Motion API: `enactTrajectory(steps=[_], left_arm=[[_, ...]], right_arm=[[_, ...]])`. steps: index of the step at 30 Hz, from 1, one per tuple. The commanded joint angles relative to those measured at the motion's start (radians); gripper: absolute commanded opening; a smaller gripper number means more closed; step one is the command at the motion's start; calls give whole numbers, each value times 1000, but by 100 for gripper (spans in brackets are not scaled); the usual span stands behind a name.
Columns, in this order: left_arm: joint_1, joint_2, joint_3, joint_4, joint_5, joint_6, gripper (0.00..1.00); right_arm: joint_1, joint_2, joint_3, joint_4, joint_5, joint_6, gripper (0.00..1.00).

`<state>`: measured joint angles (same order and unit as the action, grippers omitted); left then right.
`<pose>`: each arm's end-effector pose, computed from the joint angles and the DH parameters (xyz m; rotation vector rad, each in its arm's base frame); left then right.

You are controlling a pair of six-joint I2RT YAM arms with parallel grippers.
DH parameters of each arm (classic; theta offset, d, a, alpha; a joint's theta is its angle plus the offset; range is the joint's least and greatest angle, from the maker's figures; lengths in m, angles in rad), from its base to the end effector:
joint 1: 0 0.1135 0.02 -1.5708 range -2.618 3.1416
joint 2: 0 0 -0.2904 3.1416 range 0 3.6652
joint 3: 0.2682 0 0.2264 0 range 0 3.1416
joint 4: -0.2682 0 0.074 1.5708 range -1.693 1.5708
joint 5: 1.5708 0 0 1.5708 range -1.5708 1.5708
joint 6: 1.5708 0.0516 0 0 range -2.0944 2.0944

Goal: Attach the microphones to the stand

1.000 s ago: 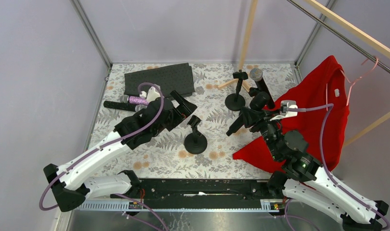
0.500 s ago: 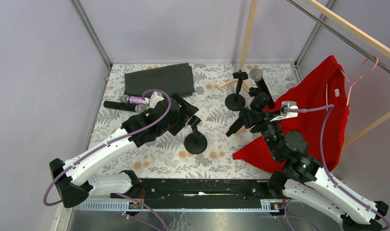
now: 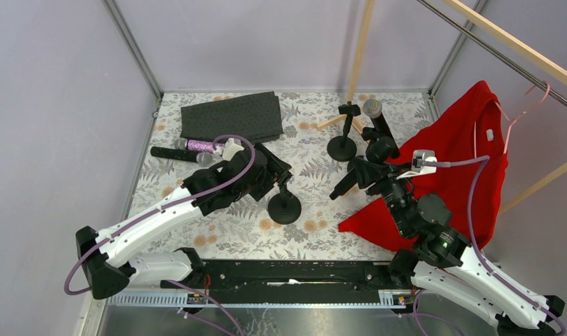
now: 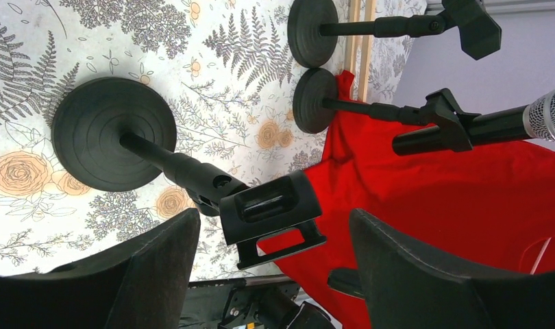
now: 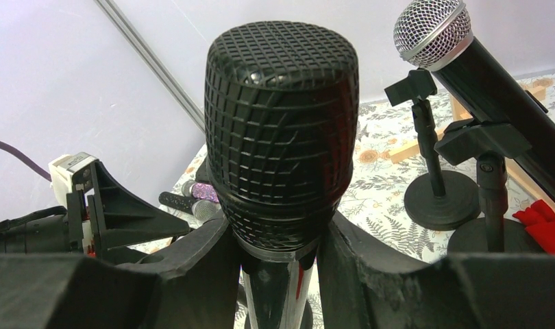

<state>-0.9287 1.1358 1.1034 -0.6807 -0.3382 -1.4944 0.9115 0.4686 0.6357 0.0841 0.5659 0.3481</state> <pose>0.1398 -0.1584 0.3495 -0.8478 2.2474 -0.8813 0.0709 0.0463 0.3693 0.1070 1.3885 0.6837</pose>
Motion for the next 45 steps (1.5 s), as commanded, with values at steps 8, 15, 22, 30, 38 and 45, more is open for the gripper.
enactTrajectory(steps=[8,15,22,30,38,45], left_arm=[[-11,18,-20,27,-29,-10,74],[-12,30,-25,46,-24,19,78],[-12,62,-3,45,-22,19,81],[-17,77,14,45,-25,44,70],[-16,56,29,45,-54,183,48],[-17,54,58,46,-76,342,39]], right_arm=[[-2,-34,1,-8,23,25,0],[-2,-39,-6,-10,28,35,0],[-2,-52,-8,-18,35,35,0],[-2,-74,-16,-30,49,33,0],[-2,-76,-18,-31,52,30,1],[-2,-80,-22,-31,51,31,1]])
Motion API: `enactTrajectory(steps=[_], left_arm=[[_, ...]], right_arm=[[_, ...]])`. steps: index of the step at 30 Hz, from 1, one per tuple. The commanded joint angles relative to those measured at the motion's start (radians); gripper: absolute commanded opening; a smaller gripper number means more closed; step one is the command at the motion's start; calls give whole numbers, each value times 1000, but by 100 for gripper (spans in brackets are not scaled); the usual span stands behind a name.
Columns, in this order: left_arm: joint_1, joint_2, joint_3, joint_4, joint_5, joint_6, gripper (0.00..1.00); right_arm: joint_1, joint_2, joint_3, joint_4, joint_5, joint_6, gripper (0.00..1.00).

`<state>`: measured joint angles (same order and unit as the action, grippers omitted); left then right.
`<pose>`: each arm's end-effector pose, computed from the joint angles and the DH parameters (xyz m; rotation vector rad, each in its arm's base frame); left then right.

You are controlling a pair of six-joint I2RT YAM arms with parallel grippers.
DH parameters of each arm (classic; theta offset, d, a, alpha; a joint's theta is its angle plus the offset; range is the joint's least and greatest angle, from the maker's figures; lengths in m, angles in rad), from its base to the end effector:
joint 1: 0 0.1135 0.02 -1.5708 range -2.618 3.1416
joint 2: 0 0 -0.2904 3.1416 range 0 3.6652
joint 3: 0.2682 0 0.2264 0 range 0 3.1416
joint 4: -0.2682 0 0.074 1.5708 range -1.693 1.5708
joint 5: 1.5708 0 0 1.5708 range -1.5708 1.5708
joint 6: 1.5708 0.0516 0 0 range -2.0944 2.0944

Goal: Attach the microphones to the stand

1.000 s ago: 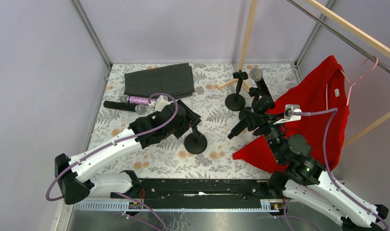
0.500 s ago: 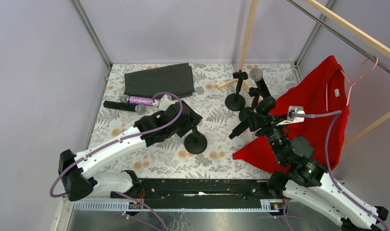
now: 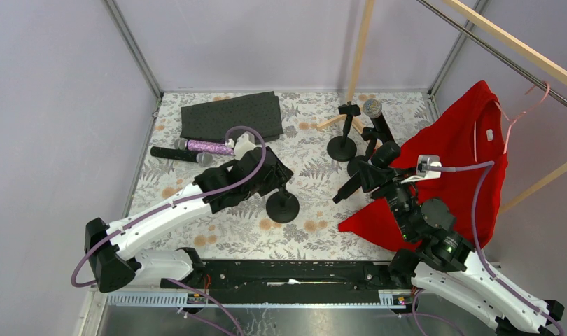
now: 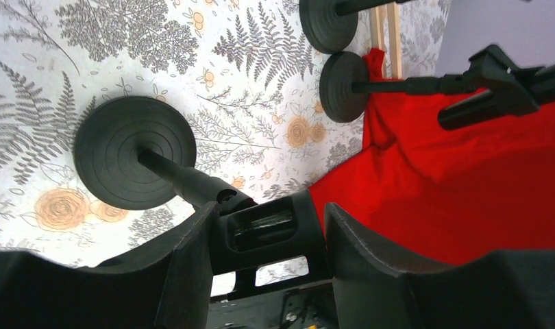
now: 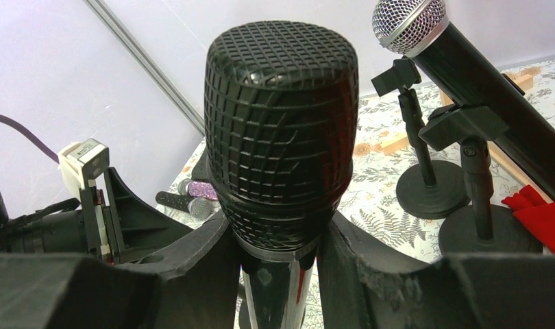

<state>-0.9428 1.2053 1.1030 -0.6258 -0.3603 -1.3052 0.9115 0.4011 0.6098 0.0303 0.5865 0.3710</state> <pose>0.1503 -0.1761 0.3407 -0.6143 2.2848 -0.7676 0.0639 0.0358 0.3585 0.1358 1.3993 0.6817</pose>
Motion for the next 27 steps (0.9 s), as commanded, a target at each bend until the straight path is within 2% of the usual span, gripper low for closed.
enactTrajectory(steps=[1,5,9,18,23,27], left_arm=[[-2,-9,70,-9,-47,205,39],[-3,16,113,7,17,367,39],[-1,14,114,71,144,496,39],[11,26,129,236,551,631,38],[12,104,179,213,695,679,29],[12,168,231,107,696,748,26]], right_arm=[[-2,-12,5,22,30,8,1],[-2,-18,4,17,30,7,1],[-2,-24,12,6,32,1,1],[-2,-41,17,-11,43,-6,1],[-2,-58,19,-40,42,6,1],[-2,-80,31,-85,51,8,1]])
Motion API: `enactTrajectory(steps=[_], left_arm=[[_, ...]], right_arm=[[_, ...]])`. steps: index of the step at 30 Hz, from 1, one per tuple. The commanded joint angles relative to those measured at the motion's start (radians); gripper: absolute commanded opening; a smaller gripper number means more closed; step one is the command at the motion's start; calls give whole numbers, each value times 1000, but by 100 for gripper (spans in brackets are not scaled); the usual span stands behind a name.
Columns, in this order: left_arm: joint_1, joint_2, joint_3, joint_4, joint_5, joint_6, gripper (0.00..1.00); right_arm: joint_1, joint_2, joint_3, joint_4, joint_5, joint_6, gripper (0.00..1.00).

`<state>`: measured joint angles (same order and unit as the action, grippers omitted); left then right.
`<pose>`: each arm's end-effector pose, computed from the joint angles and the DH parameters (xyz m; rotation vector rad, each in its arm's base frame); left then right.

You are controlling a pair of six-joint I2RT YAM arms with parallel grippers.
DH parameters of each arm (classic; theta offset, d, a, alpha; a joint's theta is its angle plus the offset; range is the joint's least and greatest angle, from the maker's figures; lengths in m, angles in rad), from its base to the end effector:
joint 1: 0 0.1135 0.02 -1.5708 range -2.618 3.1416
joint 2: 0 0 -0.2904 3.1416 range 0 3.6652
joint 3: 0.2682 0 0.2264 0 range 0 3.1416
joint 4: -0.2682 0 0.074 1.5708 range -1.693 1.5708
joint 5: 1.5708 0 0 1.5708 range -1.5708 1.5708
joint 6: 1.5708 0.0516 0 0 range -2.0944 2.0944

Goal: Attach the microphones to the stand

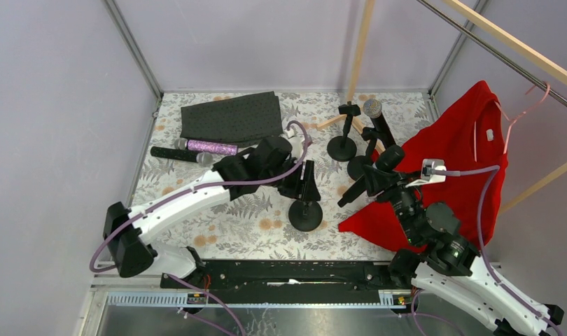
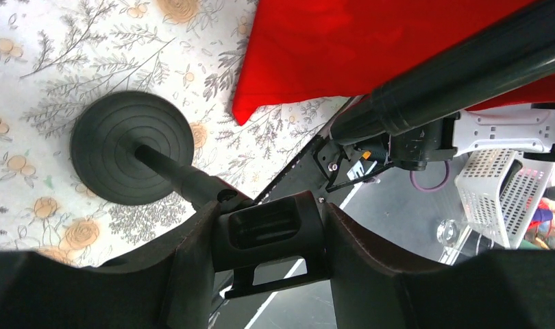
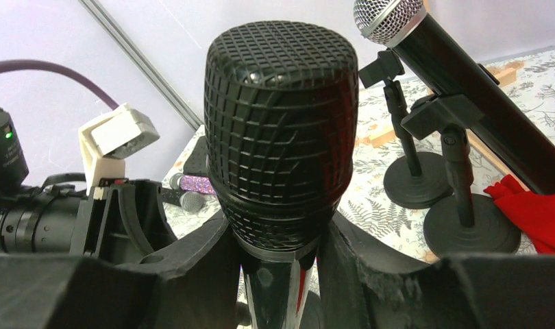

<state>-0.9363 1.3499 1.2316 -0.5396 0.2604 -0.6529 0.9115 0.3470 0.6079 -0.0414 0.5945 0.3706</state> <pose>0.1542 -0.2320 0.3549 0.5035 2.4107 -1.0866 0.0573 0.0268 0.3520 0.1343 1.4155 0.6649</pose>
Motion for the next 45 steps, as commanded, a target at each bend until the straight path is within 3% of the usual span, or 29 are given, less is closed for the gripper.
enactTrajectory(steps=[1,13,20,33,36,45], left_arm=[[6,32,113,-8,63,109,26],[7,61,136,-83,-120,141,27],[18,60,127,-83,-190,146,37],[26,126,199,-131,-222,205,41],[27,129,202,-130,-232,208,48],[28,89,188,-74,-208,207,86]], right_arm=[[-2,-30,33,-19,47,8,1],[-3,-40,38,-34,68,-6,1],[-2,-31,35,-26,66,-5,1],[-2,-35,35,-33,68,-5,1],[-2,-39,34,-36,70,-5,1],[-2,-31,34,-28,68,-8,1]])
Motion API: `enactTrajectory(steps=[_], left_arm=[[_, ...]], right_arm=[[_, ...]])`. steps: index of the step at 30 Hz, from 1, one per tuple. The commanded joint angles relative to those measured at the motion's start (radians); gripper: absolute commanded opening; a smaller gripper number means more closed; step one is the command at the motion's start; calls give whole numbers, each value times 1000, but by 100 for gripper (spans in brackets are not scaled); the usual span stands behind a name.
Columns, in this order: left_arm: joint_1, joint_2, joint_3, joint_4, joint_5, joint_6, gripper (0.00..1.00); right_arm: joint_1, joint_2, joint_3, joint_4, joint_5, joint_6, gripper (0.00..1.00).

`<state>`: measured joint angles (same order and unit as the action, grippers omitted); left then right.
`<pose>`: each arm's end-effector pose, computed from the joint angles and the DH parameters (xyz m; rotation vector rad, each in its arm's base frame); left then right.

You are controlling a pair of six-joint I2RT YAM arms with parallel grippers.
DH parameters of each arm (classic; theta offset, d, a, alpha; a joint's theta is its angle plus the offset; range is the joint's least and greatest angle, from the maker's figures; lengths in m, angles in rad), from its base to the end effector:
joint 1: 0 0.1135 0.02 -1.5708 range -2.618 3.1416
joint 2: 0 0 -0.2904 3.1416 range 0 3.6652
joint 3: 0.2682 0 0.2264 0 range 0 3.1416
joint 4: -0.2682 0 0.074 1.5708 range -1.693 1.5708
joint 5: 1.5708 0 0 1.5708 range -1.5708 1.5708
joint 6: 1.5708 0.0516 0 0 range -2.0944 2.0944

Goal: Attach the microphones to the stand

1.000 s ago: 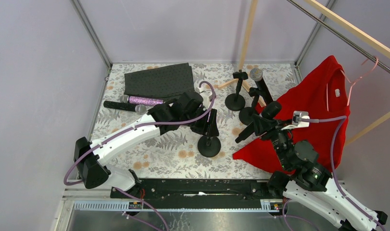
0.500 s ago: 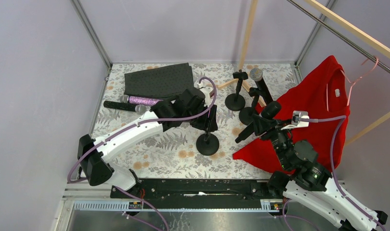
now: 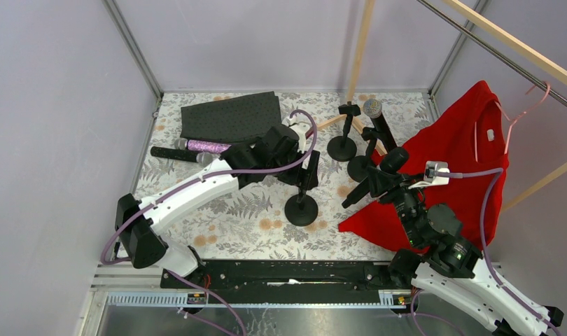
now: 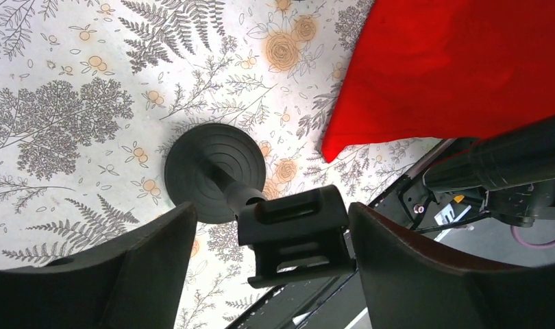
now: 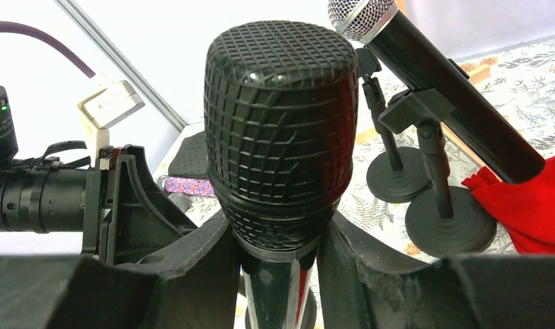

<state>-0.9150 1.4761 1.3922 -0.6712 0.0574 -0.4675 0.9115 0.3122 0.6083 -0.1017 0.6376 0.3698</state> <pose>0.1846 -0.2447 0.3581 0.5732 2.3818 -0.7289 0.0538 0.0193 0.3461 0.1597 1.4349 0.6194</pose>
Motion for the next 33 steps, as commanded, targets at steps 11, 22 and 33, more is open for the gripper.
enactTrajectory(steps=[11,22,33], left_arm=[[6,-270,-269,486,98,47,99],[5,-582,-804,1096,-18,-7,99],[-24,-595,-1101,1571,-3,121,99]], right_arm=[[-2,9,16,41,28,-6,2],[-3,-18,-27,94,-4,-32,1],[-2,-22,-53,137,-10,-23,0]])
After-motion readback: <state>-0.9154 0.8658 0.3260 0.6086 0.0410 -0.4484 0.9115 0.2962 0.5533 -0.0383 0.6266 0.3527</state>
